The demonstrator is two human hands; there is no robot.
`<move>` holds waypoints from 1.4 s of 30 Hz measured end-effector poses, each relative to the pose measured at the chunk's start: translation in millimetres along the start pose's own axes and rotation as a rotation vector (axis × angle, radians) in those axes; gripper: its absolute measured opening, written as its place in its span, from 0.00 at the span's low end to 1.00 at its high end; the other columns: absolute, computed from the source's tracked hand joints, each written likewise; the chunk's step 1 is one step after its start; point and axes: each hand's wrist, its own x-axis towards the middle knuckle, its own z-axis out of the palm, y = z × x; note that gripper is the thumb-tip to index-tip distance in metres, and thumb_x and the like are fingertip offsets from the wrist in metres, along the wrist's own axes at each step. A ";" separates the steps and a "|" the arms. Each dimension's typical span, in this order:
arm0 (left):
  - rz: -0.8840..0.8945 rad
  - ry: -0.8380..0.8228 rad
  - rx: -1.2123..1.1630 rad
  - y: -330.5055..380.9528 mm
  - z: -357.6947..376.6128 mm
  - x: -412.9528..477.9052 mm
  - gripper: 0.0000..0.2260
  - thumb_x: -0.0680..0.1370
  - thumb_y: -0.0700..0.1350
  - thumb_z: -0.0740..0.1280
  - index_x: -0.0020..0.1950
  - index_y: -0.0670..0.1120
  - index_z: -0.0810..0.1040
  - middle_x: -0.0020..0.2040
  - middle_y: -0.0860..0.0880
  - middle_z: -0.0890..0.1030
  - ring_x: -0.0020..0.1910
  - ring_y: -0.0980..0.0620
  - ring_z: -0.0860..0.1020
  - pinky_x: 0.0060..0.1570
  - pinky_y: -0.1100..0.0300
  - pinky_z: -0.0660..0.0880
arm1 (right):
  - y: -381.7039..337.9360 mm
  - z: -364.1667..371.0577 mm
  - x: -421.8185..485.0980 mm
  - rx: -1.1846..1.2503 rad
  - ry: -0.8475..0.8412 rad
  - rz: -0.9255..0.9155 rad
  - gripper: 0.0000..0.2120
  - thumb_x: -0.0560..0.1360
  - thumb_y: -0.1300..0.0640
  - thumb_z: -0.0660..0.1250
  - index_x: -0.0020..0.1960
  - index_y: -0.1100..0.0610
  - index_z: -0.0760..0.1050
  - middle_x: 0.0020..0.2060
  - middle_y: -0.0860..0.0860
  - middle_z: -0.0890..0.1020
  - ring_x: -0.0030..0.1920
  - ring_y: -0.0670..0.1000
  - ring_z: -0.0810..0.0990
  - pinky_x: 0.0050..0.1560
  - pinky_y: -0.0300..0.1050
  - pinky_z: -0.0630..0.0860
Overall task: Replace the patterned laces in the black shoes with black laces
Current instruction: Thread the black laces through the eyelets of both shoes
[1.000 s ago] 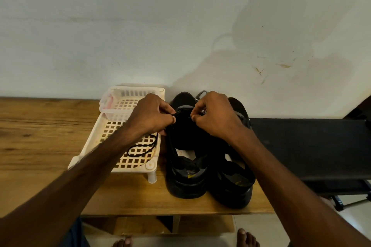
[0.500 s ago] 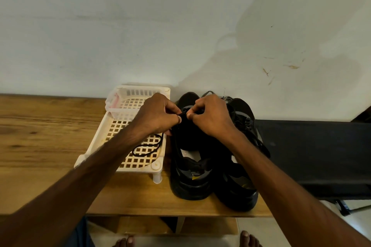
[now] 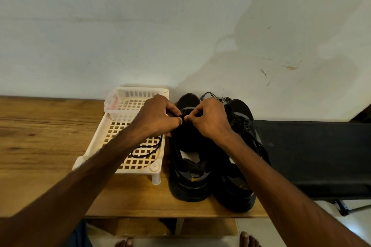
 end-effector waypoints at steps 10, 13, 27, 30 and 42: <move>-0.033 -0.037 -0.062 0.7 0.2 0.2 0.09 0.79 0.48 0.73 0.56 0.45 0.85 0.47 0.48 0.85 0.30 0.56 0.84 0.31 0.68 0.79 | -0.5 -2.8 -4.7 0.092 -0.052 -0.011 0.03 0.76 0.59 0.75 0.48 0.57 0.87 0.41 0.47 0.83 0.47 0.43 0.80 0.37 0.31 0.71; -0.088 -0.020 -0.149 -2.8 1.2 3.9 0.08 0.82 0.43 0.68 0.57 0.42 0.84 0.43 0.48 0.83 0.31 0.54 0.84 0.34 0.63 0.82 | -0.9 -3.3 -4.8 0.094 -0.069 -0.007 0.04 0.77 0.60 0.73 0.48 0.58 0.87 0.44 0.49 0.85 0.50 0.45 0.81 0.43 0.35 0.75; -0.091 0.068 -0.289 -0.3 -0.4 4.9 0.05 0.83 0.38 0.63 0.51 0.44 0.77 0.48 0.45 0.86 0.39 0.53 0.85 0.39 0.60 0.83 | 9.1 -23.6 2.1 -0.006 -0.166 -0.030 0.08 0.76 0.62 0.73 0.54 0.56 0.87 0.56 0.51 0.85 0.51 0.41 0.75 0.51 0.35 0.68; -0.021 0.188 -0.494 4.3 -19.6 5.9 0.06 0.85 0.42 0.60 0.52 0.47 0.75 0.51 0.46 0.86 0.50 0.52 0.85 0.50 0.55 0.83 | 10.8 -25.9 2.9 0.009 -0.187 -0.049 0.07 0.76 0.62 0.74 0.54 0.57 0.87 0.56 0.51 0.85 0.53 0.42 0.76 0.48 0.32 0.68; 0.266 0.144 -0.018 -9.6 -12.4 7.9 0.09 0.80 0.43 0.69 0.59 0.51 0.77 0.42 0.55 0.83 0.39 0.59 0.81 0.41 0.63 0.77 | 14.1 -53.7 5.5 0.106 0.169 -0.170 0.04 0.79 0.56 0.71 0.52 0.54 0.84 0.44 0.45 0.85 0.41 0.38 0.81 0.43 0.26 0.74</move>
